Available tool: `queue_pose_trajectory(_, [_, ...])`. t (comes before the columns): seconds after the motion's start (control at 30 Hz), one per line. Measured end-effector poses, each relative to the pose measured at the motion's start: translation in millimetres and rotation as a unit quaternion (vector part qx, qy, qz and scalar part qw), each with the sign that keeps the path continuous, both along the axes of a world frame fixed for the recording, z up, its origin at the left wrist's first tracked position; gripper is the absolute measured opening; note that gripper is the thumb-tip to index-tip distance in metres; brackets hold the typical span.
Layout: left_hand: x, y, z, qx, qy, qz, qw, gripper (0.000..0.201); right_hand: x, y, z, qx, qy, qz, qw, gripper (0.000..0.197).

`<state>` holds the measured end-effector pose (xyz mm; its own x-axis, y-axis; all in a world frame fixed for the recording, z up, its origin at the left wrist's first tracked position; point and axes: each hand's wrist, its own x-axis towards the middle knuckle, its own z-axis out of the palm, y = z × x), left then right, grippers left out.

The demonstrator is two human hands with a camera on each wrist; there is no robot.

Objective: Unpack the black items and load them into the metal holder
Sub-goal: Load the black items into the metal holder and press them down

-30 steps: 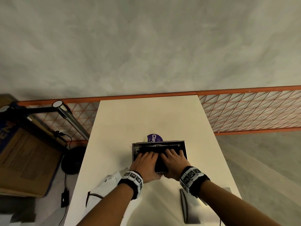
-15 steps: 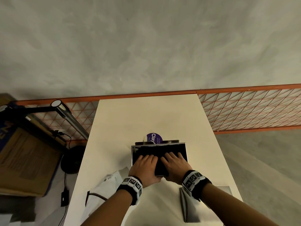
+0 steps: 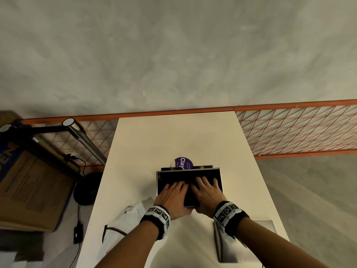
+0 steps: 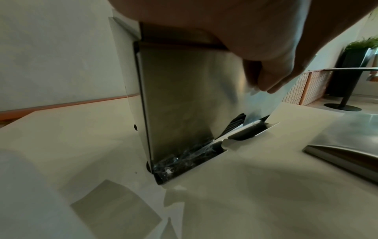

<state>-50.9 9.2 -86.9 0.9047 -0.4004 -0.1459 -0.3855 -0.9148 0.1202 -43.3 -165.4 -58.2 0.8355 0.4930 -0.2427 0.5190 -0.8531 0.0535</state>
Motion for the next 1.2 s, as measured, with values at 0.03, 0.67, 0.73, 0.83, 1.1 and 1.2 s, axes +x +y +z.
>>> queue_pose_trajectory(0.03, [1,0,1,-0.003,0.000,0.001,1.000,0.084,-1,0,-1,0.003,-0.005,0.003,1.000,0.081])
queue_pose_trajectory(0.67, [-2,0,-1,0.022,-0.007,-0.002,1.000,0.074,8,-6,-9,0.007,0.029,-0.008,1.000,0.065])
queue_pose_trajectory(0.73, [0,0,-1,0.017,0.002,-0.001,1.000,0.073,10,-6,-9,0.008,0.036,-0.008,0.999,0.066])
queue_pose_trajectory(0.83, [2,0,0,0.009,0.004,-0.005,1.000,0.073,15,-7,-12,0.018,0.053,-0.007,0.998,0.068])
queue_pose_trajectory(1.1, [6,0,2,0.000,0.029,0.002,1.000,0.092,22,-7,-17,0.029,0.089,-0.026,0.995,0.084])
queue_pose_trajectory(1.2, [9,0,3,0.005,0.034,0.004,0.999,0.091,24,-7,-17,0.032,0.081,-0.022,0.996,0.078])
